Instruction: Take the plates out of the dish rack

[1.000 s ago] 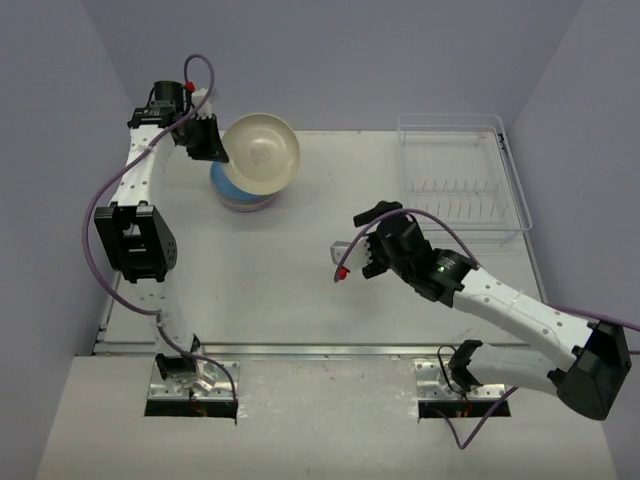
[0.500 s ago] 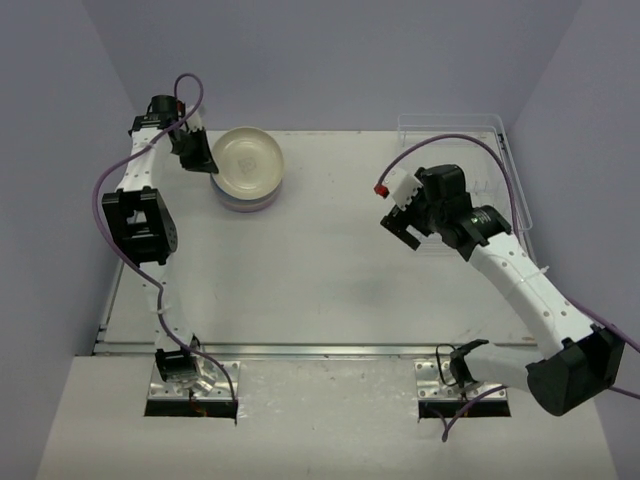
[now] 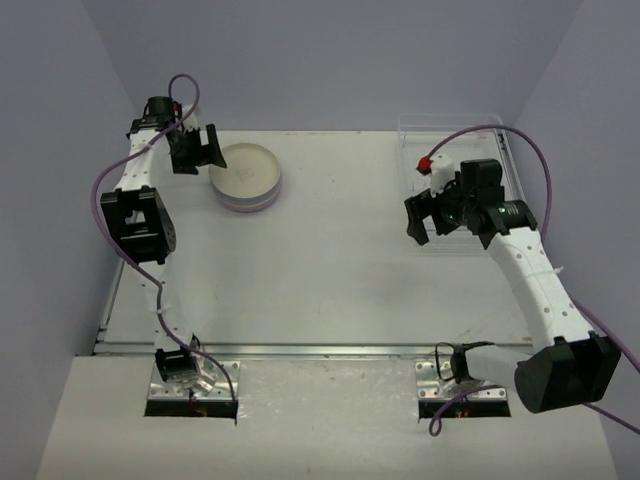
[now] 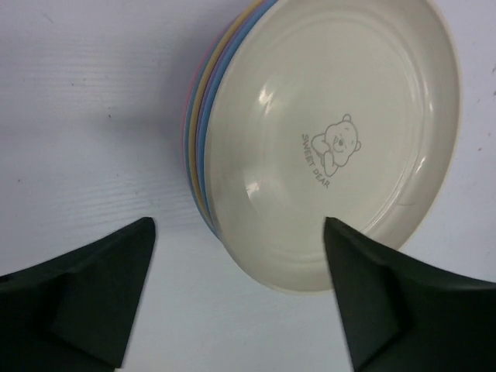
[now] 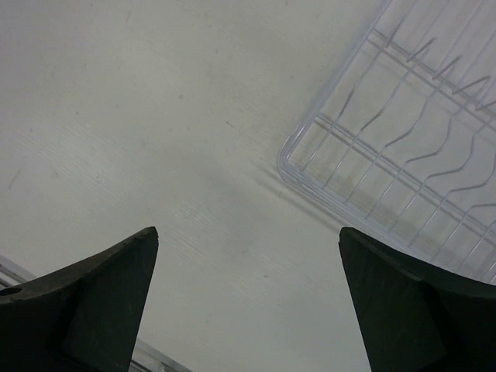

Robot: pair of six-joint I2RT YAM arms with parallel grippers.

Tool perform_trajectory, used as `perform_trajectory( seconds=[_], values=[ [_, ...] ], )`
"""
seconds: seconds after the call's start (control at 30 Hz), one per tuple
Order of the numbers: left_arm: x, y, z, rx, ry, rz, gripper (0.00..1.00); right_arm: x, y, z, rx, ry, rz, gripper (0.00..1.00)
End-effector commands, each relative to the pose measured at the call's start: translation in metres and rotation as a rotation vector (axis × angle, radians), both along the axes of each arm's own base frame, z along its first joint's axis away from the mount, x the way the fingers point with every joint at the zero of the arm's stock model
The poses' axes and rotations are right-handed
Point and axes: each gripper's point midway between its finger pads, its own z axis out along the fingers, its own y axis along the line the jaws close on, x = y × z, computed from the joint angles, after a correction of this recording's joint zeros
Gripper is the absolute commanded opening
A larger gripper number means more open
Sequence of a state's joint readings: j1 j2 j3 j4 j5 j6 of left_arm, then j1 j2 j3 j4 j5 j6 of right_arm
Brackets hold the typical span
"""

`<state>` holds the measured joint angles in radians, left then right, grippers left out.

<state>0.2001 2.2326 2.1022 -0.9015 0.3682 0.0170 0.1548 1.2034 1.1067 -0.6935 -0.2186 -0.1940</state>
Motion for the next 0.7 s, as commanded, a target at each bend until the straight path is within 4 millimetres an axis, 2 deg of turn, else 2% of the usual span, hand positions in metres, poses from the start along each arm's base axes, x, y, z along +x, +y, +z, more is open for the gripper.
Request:
perform_trajectory(
  seconds=[0.0, 0.07, 0.13, 0.2, 0.23, 0.27, 0.33, 0.4, 0.43, 0.47, 0.57, 0.67],
  values=[
    [-0.006, -0.004, 0.094, 0.026, -0.250, -0.039, 1.00, 0.012, -0.016, 0.040, 0.187, -0.041, -0.109, 0.99],
    [-0.023, -0.010, 0.124, 0.040, -0.335, -0.060, 1.00, 0.014, -0.037, 0.040, 0.249, -0.015, -0.185, 0.99],
    [-0.038, -0.015, 0.144, 0.069, -0.406, -0.078, 1.00, 0.013, -0.050, 0.035, 0.280, 0.005, -0.242, 0.99],
    [-0.067, -0.022, 0.134, 0.076, -0.403, -0.094, 1.00, 0.012, -0.063, 0.027, 0.301, 0.028, -0.300, 0.99],
    [-0.078, -0.025, 0.138, 0.082, -0.424, -0.102, 1.00, 0.010, -0.067, 0.023, 0.303, 0.038, -0.315, 0.99],
    [-0.097, -0.029, 0.160, 0.102, -0.488, -0.109, 1.00, 0.007, -0.071, 0.021, 0.306, 0.036, -0.331, 0.99],
    [-0.126, -0.032, 0.163, 0.145, -0.544, -0.112, 1.00, -0.002, -0.073, 0.010, 0.300, 0.052, -0.348, 0.99],
    [-0.142, -0.032, 0.150, 0.167, -0.559, -0.110, 1.00, -0.004, -0.075, 0.006, 0.290, 0.040, -0.364, 0.99],
    [-0.159, -0.030, 0.167, 0.220, -0.637, -0.092, 1.00, -0.009, -0.075, 0.003, 0.295, 0.028, -0.385, 0.99],
    [-0.171, -0.030, 0.156, 0.232, -0.632, -0.090, 1.00, -0.009, -0.077, 0.002, 0.288, 0.008, -0.393, 0.99],
    [-0.191, -0.030, 0.160, 0.271, -0.678, -0.083, 1.00, -0.012, -0.079, 0.000, 0.281, -0.016, -0.409, 0.99],
    [-0.198, -0.030, 0.152, 0.276, -0.667, -0.081, 1.00, -0.014, -0.078, -0.002, 0.294, -0.020, -0.412, 0.99]
  ],
)
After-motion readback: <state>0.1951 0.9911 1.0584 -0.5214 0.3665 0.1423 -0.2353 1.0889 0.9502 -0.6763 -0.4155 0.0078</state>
